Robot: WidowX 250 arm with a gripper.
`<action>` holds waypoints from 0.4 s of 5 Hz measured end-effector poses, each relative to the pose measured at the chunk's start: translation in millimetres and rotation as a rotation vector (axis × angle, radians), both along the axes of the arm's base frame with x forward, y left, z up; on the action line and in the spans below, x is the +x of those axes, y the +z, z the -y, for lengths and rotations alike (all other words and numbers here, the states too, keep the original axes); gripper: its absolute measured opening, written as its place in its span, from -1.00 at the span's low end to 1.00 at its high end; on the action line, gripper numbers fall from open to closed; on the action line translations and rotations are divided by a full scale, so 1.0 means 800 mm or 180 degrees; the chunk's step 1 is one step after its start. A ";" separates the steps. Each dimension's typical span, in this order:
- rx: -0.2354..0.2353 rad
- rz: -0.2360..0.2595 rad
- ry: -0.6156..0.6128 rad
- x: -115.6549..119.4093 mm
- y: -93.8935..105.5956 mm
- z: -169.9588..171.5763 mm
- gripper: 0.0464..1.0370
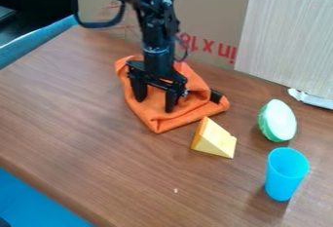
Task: Move the cloth from left to top of the table
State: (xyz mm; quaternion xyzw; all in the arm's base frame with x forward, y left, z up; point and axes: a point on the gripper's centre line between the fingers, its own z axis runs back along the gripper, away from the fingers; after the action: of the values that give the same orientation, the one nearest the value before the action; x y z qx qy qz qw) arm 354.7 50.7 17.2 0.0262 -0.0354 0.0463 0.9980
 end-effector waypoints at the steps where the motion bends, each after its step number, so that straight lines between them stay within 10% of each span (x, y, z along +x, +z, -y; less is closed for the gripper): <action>1: 0.0074 0.0098 0.0165 -0.029 0.020 -0.036 0.93; 2: 0.0101 0.0188 0.0402 -0.056 0.039 -0.075 0.93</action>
State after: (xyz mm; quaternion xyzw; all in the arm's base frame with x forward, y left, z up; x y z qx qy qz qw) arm 310.1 110.5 48.0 0.0429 -0.0638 0.1094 0.9910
